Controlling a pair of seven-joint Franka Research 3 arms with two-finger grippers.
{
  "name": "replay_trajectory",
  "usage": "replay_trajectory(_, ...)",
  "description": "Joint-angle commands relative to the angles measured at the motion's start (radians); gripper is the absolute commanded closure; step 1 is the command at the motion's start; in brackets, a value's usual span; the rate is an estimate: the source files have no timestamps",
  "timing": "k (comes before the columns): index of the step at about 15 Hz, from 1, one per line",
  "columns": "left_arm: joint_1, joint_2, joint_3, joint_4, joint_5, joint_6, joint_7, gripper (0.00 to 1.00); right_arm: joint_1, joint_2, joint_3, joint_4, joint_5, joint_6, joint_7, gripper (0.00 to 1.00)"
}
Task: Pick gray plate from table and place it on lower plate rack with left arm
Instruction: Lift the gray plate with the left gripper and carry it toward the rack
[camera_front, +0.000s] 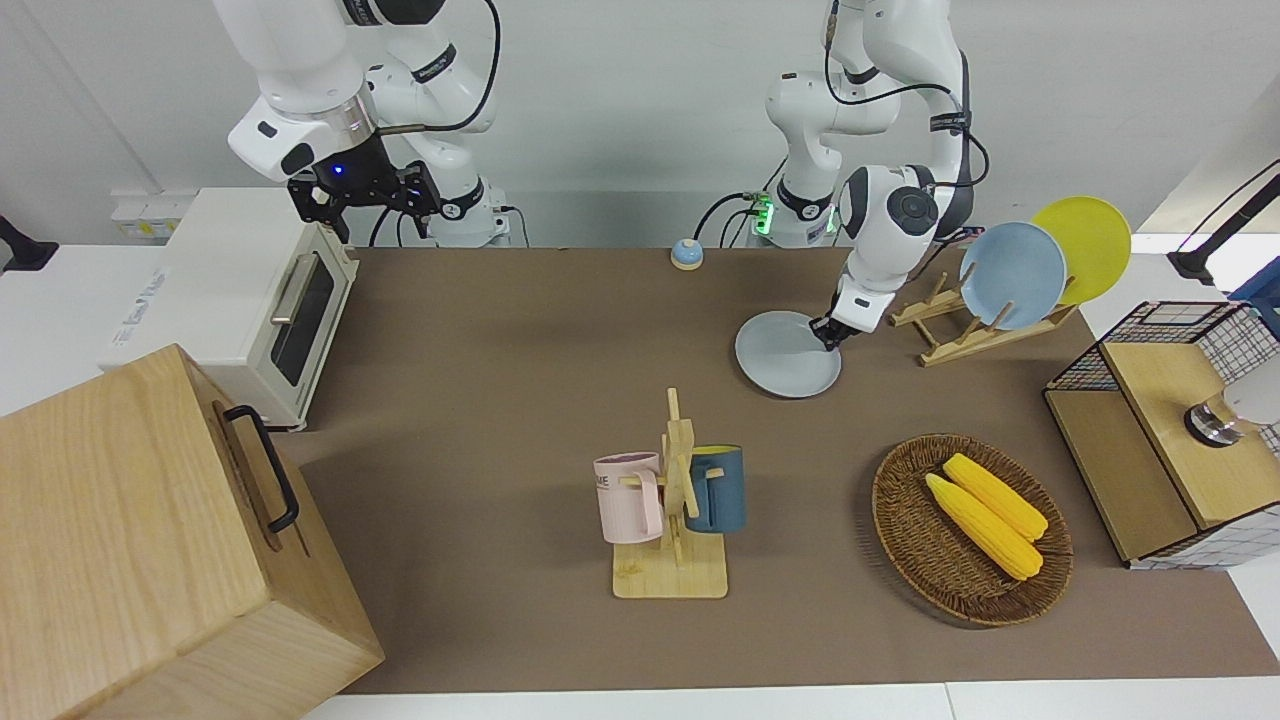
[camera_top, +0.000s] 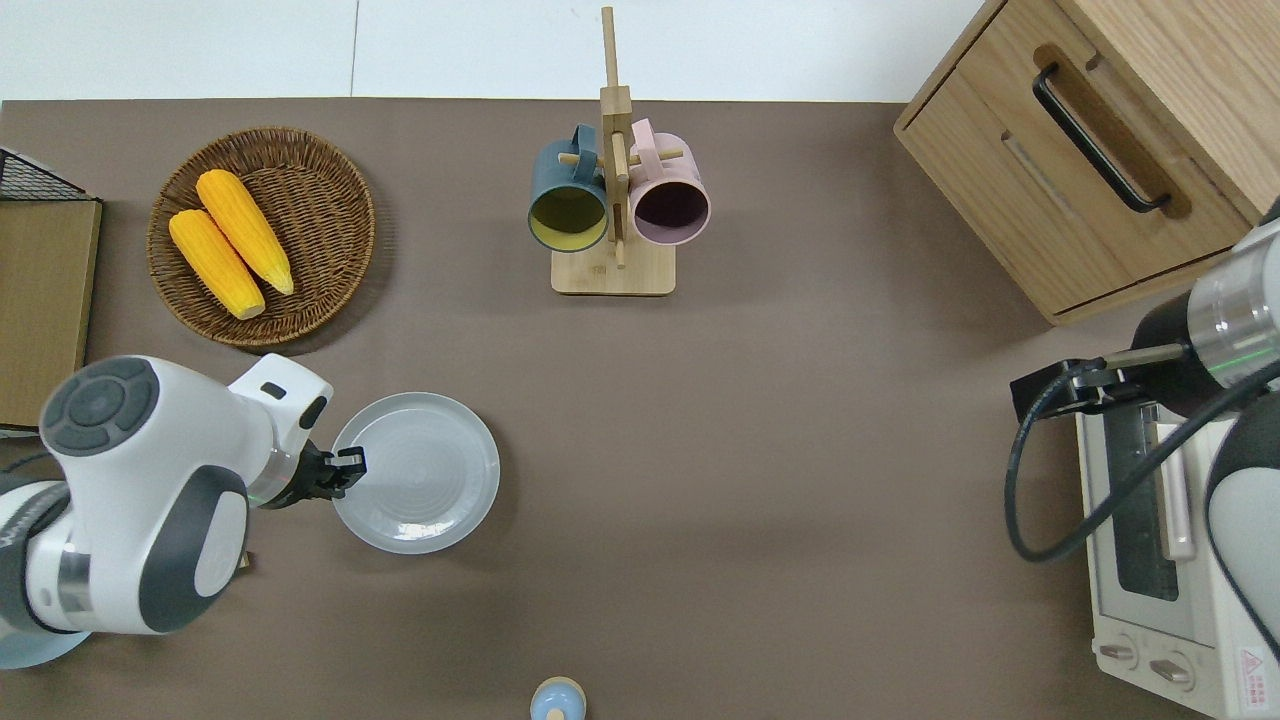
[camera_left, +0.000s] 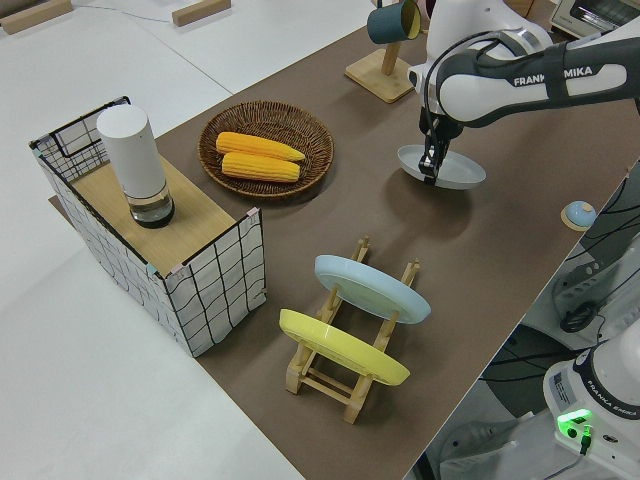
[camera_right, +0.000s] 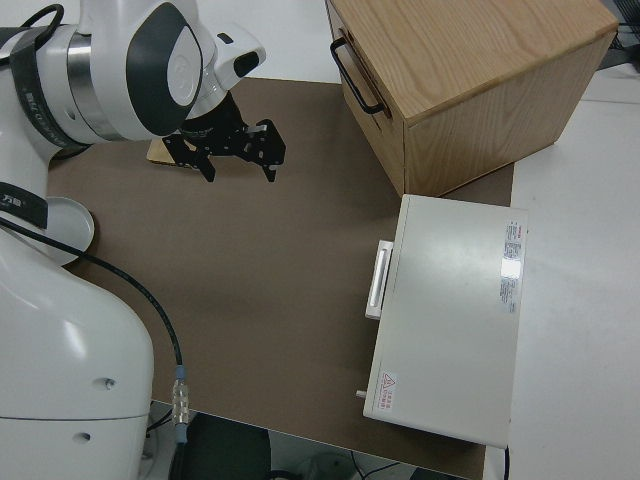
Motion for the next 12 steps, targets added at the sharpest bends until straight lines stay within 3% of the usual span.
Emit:
replay_trajectory(1,-0.011,0.006,0.012,0.213,0.005,-0.255,0.000,1.00,-0.023,-0.002,0.021,0.007,-0.005,-0.011,0.012,0.017)
replay_trajectory(6,-0.011,-0.004,0.012,0.367,0.037,-0.476,0.005,1.00,-0.023,-0.002,0.021,0.007,-0.005,-0.011,0.012,0.017)
replay_trajectory(12,-0.014,-0.019,-0.014,0.408,0.280,-0.648,0.006,1.00,-0.023,-0.002,0.020,0.007,-0.006,-0.011,0.012,0.017)
